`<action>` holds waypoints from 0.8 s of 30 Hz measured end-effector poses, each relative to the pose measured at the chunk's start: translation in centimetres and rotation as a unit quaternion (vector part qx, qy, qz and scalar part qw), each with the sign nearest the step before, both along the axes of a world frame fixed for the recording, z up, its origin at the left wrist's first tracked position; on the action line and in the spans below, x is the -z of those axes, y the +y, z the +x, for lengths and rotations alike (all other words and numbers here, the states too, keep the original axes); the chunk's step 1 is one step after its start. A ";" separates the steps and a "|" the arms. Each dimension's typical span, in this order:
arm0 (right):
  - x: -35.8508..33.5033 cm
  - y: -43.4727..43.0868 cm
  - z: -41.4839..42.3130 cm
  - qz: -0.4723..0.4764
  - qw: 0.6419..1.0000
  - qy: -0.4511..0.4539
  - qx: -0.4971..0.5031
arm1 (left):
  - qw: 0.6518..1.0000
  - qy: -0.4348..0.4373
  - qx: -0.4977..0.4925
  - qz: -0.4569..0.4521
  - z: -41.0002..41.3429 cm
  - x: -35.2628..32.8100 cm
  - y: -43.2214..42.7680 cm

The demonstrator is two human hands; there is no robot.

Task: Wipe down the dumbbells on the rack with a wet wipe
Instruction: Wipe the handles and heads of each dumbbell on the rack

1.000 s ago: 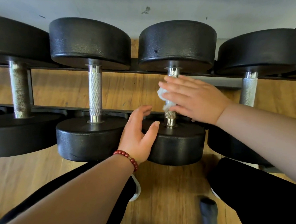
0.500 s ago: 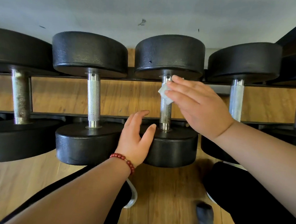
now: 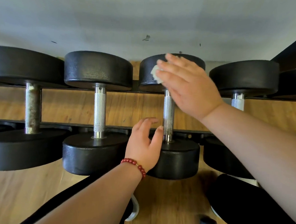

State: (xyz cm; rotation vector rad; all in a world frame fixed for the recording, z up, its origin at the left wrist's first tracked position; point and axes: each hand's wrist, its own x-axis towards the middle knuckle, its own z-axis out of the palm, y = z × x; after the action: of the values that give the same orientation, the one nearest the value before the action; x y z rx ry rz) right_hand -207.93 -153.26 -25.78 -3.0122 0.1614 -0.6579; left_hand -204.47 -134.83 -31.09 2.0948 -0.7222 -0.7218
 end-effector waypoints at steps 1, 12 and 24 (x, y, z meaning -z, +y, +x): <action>0.1 -0.5 -0.7 0.025 0.999 -0.015 0.030 | 1.000 0.001 0.001 0.000 0.0 0.0 0.0; -0.2 1.5 1.6 -0.063 0.995 0.053 -0.054 | 1.000 -0.002 -0.009 -0.016 0.0 0.2 0.0; 2.4 3.4 -4.4 0.033 0.998 -0.009 0.046 | 0.999 -0.003 0.015 -0.032 0.4 0.3 0.4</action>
State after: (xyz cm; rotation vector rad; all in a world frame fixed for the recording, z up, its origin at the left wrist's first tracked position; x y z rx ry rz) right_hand -212.31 -149.83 -28.18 -2.9486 0.3159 -0.6728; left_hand -204.06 -134.38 -31.34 2.0333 -0.7713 -0.7010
